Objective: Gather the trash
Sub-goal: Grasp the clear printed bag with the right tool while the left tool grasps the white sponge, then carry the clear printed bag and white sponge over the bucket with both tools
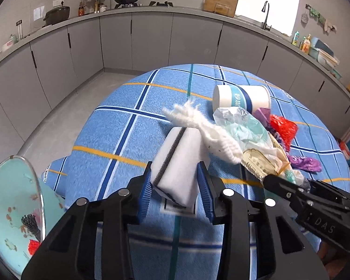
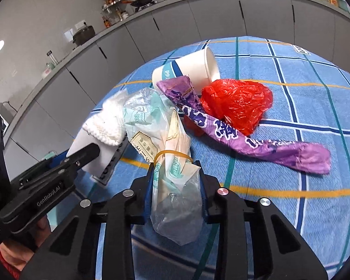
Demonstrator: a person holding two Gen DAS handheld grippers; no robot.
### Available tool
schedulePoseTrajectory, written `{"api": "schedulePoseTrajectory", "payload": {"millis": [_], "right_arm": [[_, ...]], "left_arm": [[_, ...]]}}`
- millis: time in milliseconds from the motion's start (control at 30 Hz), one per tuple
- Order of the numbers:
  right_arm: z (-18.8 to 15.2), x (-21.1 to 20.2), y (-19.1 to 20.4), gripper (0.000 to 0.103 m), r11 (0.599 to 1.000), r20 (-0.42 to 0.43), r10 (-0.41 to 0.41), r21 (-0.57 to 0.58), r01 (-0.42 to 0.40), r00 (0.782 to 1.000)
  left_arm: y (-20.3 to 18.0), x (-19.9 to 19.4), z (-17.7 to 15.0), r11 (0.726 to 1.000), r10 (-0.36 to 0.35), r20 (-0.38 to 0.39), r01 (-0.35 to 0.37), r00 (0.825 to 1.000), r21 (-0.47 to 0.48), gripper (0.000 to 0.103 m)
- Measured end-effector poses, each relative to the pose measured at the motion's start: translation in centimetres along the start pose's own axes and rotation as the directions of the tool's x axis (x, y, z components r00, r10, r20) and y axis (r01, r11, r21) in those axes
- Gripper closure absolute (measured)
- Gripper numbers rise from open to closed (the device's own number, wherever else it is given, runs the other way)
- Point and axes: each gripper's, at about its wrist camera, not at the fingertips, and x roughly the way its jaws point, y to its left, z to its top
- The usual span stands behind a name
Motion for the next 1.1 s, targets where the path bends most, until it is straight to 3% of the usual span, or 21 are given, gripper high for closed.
{"api": "schedulePoseTrajectory", "payload": {"millis": [233,567,1100], "right_arm": [[-1.4,-3.3,0.9,0.071,0.999,0.056,0.026,0.036,-0.028,0.998],[-3.5,-6.0,2.3,0.071,1.0,0.087,0.004,0.028,-0.007,0.996],[-5.2,-8.2,6.2,0.071,0.999,0.117,0.039,-0.034,-0.035,0.992]], "left_arm": [[0.6,-4.0,-1.9,1.0,0.008,0.031,-0.008,0.999,-0.012,0.066],[0.9,-7.8,-5.0,0.998,0.066,0.045,-0.066,0.997,-0.004,0.066],[3.8,-12.2,-6.6,0.986,0.16,0.084,-0.156,0.984,-0.053,0.066]]}}
